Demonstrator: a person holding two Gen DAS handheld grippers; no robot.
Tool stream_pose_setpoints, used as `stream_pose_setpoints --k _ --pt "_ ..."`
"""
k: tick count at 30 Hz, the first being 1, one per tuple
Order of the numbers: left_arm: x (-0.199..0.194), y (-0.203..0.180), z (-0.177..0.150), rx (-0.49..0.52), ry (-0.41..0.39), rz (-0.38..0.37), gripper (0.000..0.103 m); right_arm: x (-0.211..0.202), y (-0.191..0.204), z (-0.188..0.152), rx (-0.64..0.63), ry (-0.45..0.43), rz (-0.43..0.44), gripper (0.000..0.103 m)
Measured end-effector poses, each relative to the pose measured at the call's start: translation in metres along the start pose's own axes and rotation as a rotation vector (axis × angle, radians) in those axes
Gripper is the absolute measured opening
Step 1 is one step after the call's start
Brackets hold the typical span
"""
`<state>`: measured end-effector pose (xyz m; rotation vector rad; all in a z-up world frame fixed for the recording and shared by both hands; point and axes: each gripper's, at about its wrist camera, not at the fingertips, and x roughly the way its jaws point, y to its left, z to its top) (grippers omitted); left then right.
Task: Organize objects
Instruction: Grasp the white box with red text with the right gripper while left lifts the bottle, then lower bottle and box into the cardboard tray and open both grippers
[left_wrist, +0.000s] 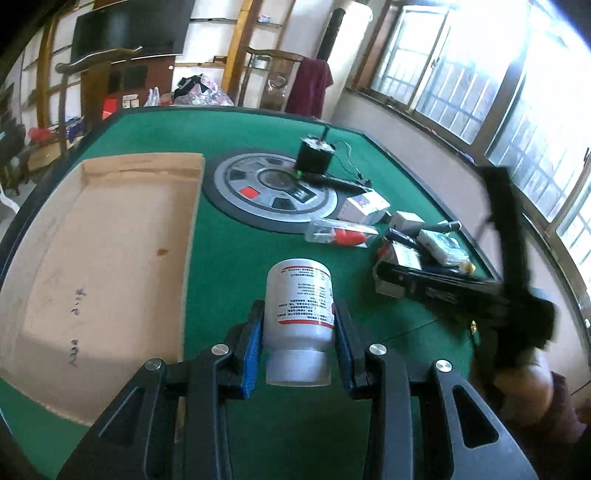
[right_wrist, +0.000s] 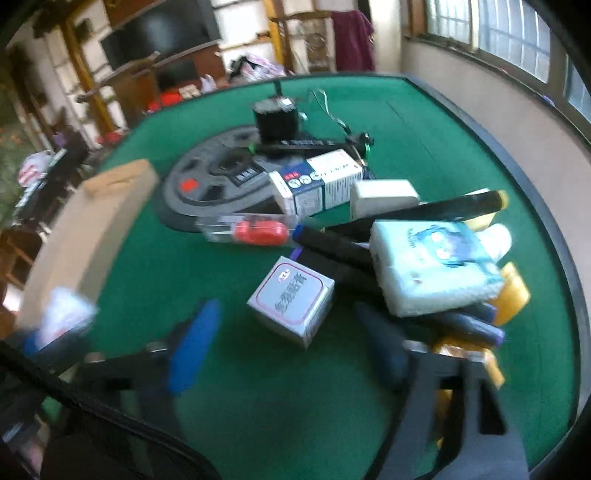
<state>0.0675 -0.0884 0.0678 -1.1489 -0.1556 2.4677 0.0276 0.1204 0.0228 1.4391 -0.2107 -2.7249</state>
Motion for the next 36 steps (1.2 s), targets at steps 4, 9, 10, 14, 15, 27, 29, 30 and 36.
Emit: stream_pose_setpoints --k 4,9,10,14,15,27,29,30,36 --pt "-0.013 0.013 -0.001 -0.015 -0.025 0.0 0.03 0.013 -0.015 0.002 0.096 0.035 0.023 0.031" --pt "-0.026 0.034 0.016 -0.032 -0.031 0.005 0.03 -0.026 -0.008 0.005 0.073 -0.019 0.08 0.032" --pt "-0.027 0.039 0.02 -0.037 -0.028 0.012 0.03 -0.032 -0.004 0.008 0.064 -0.028 0.095 0.032" --pt "-0.025 0.066 0.051 -0.047 -0.031 0.057 0.03 -0.045 0.034 0.037 0.013 -0.031 0.23 0.032" --pt "-0.022 0.075 0.059 -0.058 -0.029 0.072 0.03 -0.043 0.044 0.045 0.008 -0.019 0.273 0.032" --pt "0.065 0.167 0.105 -0.297 0.07 0.091 0.03 0.044 0.166 0.099 -0.095 0.078 0.352 0.032" --pt "0.079 0.172 0.104 -0.327 0.083 0.074 0.03 0.058 0.174 0.101 -0.08 0.092 0.34 0.032" --pt "0.083 0.175 0.103 -0.342 0.085 0.075 0.03 0.063 0.176 0.103 -0.076 0.102 0.338 0.032" --pt "0.103 0.191 0.098 -0.421 0.083 0.026 0.03 0.08 0.179 0.111 -0.074 0.118 0.292 0.032"
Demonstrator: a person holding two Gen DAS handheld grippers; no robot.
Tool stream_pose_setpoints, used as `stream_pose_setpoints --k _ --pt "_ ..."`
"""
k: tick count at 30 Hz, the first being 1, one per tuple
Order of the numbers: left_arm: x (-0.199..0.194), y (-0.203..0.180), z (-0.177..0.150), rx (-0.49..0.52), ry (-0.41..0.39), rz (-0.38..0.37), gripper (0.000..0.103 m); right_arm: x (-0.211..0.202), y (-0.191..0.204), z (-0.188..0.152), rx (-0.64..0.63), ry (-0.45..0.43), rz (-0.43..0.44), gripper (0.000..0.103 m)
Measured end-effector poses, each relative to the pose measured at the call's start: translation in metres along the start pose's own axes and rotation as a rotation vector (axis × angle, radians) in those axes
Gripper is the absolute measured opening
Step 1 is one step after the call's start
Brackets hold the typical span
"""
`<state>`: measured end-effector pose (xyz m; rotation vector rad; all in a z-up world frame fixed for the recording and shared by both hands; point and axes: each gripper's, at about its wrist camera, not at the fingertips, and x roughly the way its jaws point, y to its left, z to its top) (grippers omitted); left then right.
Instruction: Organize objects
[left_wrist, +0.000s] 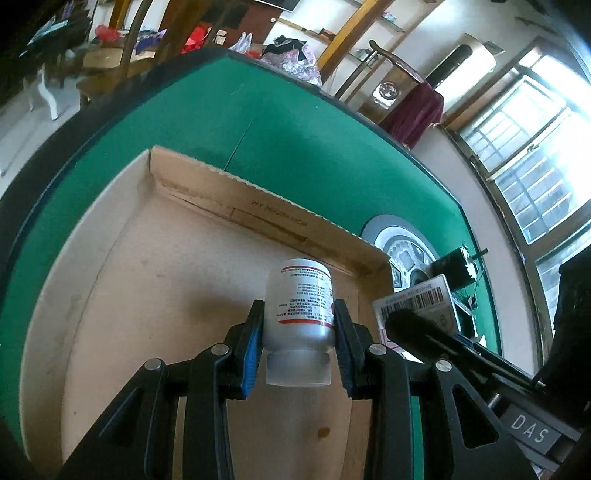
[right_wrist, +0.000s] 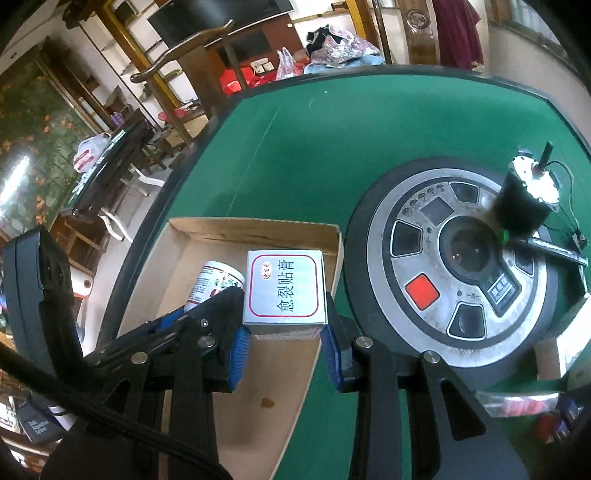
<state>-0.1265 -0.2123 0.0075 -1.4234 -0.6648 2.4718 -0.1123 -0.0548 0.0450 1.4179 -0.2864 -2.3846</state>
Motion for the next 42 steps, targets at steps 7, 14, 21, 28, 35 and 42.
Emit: stream_pose_setpoints --k 7,14,21,28,35,42 --pt "0.002 0.002 0.002 -0.026 -0.021 -0.008 0.031 0.003 -0.004 0.008 -0.016 0.014 -0.013 0.033" --pt "-0.004 -0.003 -0.002 -0.028 -0.028 -0.007 0.032 -0.006 -0.01 0.011 -0.002 -0.002 0.006 0.034" --pt "-0.051 -0.019 -0.013 -0.011 -0.091 0.004 0.032 -0.057 -0.016 0.003 -0.028 -0.093 -0.024 0.034" --pt "-0.139 -0.078 -0.057 0.053 -0.191 -0.102 0.017 -0.177 -0.046 -0.036 -0.032 -0.196 0.043 0.036" --pt "-0.247 -0.169 -0.086 0.188 -0.275 -0.248 0.017 -0.305 -0.068 -0.073 -0.067 -0.335 0.032 0.041" --pt "-0.434 -0.238 -0.064 0.322 -0.624 -0.115 0.017 -0.464 -0.074 -0.075 -0.094 -0.501 -0.086 0.041"
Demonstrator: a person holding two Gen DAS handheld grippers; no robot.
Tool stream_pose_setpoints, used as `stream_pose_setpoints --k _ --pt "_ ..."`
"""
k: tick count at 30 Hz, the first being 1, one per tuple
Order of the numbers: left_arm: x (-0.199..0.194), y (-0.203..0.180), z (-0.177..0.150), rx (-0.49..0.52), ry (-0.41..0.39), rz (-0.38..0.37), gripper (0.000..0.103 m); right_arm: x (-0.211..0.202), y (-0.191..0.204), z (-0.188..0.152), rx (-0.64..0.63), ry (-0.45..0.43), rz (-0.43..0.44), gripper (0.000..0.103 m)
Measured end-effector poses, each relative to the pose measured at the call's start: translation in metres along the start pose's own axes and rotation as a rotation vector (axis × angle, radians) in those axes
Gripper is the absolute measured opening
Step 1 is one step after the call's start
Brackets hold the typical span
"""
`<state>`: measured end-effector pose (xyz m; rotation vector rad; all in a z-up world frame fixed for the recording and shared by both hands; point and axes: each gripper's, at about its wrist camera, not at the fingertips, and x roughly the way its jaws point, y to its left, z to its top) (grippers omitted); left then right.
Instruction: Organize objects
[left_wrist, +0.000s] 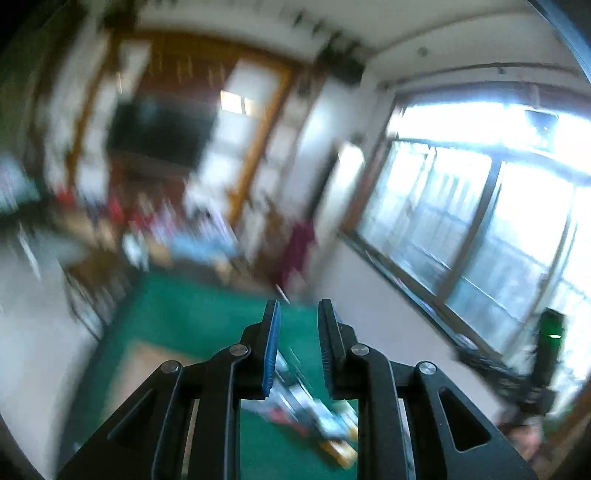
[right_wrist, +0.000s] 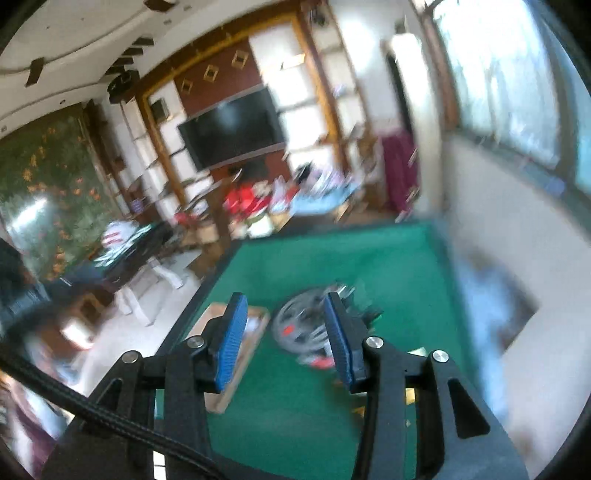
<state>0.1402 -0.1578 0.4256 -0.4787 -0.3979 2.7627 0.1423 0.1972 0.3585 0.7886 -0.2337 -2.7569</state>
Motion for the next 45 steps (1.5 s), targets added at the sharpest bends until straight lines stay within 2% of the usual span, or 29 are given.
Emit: stream_pose_setpoints --k 2,4,5,7,9,11,14,18,21,23,25,27,30,36,40,45 --pt "-0.04 -0.011 0.046 0.069 -0.107 0.091 0.017 -0.048 0.005 0.031 -0.084 -0.078 -0.144 0.044" --pt "-0.07 -0.016 0.078 0.115 -0.195 0.177 0.017 -0.094 0.009 0.058 -0.138 -0.165 -0.267 0.06" --pt "-0.084 -0.017 0.095 0.134 -0.234 0.213 0.017 -0.119 0.009 0.074 -0.148 -0.214 -0.332 0.063" --pt "-0.099 -0.013 0.114 0.15 -0.268 0.253 0.017 -0.157 0.008 0.099 -0.143 -0.286 -0.449 0.072" --pt "-0.106 -0.005 0.121 0.149 -0.296 0.287 0.017 -0.183 0.006 0.118 -0.135 -0.316 -0.566 0.073" --pt "-0.1 0.005 0.115 0.155 -0.284 0.288 0.017 -0.192 0.002 0.128 -0.136 -0.304 -0.674 0.081" --pt "-0.072 0.019 0.092 0.188 -0.22 0.292 0.017 -0.172 -0.015 0.121 -0.14 -0.255 -0.784 0.081" --pt "-0.029 0.034 0.048 0.206 -0.085 0.282 0.017 -0.125 -0.048 0.088 -0.113 -0.126 -0.811 0.081" --pt "0.012 0.037 0.001 0.27 -0.013 0.269 0.017 -0.063 -0.063 0.04 -0.169 0.019 -0.813 0.081" --pt "0.033 0.035 -0.035 0.295 0.029 0.229 0.017 -0.022 -0.065 0.002 -0.232 0.096 -0.803 0.081" --pt "0.055 0.035 -0.067 0.277 0.077 0.157 0.018 0.006 -0.066 -0.036 -0.274 0.155 -0.763 0.081" --pt "0.081 0.041 -0.094 0.238 0.14 0.116 0.018 0.036 -0.069 -0.07 -0.301 0.216 -0.705 0.081" --pt "0.11 0.04 -0.129 0.178 0.231 0.04 0.018 0.071 -0.066 -0.111 -0.277 0.282 -0.595 0.081" --pt "0.176 0.027 -0.196 0.185 0.392 0.005 0.018 0.109 -0.079 -0.164 -0.197 0.332 -0.418 0.081" --pt "0.22 0.032 -0.241 0.121 0.528 -0.012 0.018 0.147 -0.098 -0.196 -0.073 0.411 -0.29 0.081" --pt "0.247 0.025 -0.286 0.137 0.624 -0.043 0.018 0.186 -0.117 -0.22 0.004 0.471 -0.25 0.081"
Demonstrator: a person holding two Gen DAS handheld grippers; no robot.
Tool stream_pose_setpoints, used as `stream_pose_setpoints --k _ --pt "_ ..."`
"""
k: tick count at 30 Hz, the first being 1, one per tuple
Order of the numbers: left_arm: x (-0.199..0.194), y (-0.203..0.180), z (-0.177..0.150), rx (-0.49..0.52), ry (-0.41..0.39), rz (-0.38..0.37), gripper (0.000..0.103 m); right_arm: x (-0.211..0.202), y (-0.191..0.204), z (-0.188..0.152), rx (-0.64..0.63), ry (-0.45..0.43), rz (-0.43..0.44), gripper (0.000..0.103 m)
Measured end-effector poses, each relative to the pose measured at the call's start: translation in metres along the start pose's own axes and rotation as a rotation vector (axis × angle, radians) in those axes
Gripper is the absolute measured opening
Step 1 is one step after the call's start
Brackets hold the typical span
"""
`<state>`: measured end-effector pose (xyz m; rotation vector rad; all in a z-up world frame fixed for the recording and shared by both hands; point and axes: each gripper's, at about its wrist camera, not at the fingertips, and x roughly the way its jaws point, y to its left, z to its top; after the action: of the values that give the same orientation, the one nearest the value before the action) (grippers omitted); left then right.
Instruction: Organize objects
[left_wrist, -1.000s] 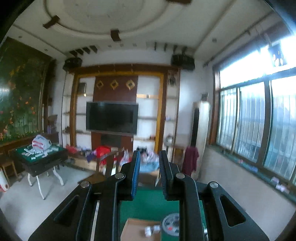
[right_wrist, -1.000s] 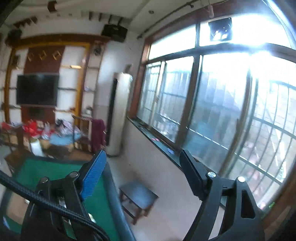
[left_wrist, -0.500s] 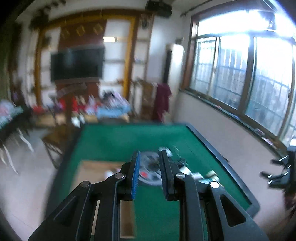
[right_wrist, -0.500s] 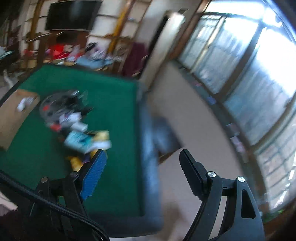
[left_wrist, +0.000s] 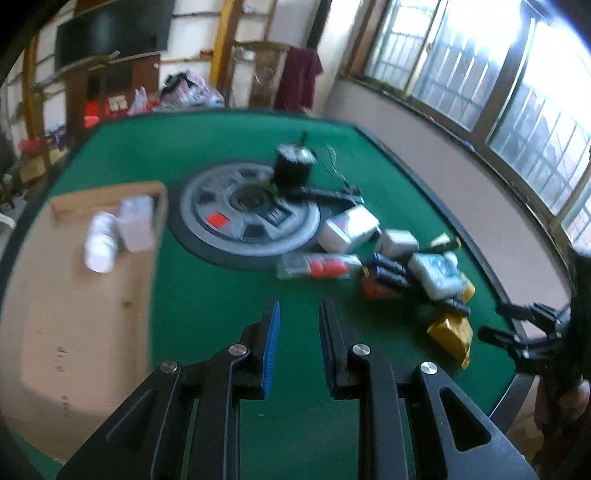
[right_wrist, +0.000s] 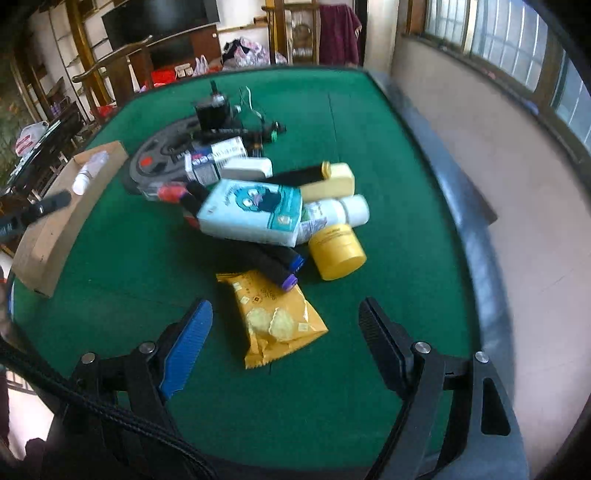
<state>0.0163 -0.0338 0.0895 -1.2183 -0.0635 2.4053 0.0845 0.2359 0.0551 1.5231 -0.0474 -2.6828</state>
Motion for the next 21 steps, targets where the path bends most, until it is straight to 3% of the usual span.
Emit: stream_pose_setpoints --k 4,8,13,15,19,21 --pt "0.014 -0.003 -0.005 -0.013 0.03 -0.024 0.018 0.011 -0.014 0.015 0.085 -0.018 0.062 0.081" --pt "0.02 0.006 -0.008 -0.063 0.034 -0.035 0.021 0.014 -0.031 0.05 0.197 -0.075 0.23 0.081" --pt "0.019 0.023 -0.014 -0.113 0.03 -0.021 0.022 0.052 -0.036 0.085 0.206 0.011 0.286 0.081" --pt "0.015 0.028 -0.017 -0.119 0.027 -0.021 0.022 0.071 -0.031 0.083 0.201 0.078 0.288 0.081" --pt "0.01 0.034 -0.019 -0.128 0.016 -0.04 0.022 0.073 -0.016 0.066 0.173 0.125 0.4 0.081" --pt "0.009 0.033 -0.02 -0.124 0.008 -0.043 0.022 0.067 -0.008 0.055 0.154 0.148 0.499 0.082"
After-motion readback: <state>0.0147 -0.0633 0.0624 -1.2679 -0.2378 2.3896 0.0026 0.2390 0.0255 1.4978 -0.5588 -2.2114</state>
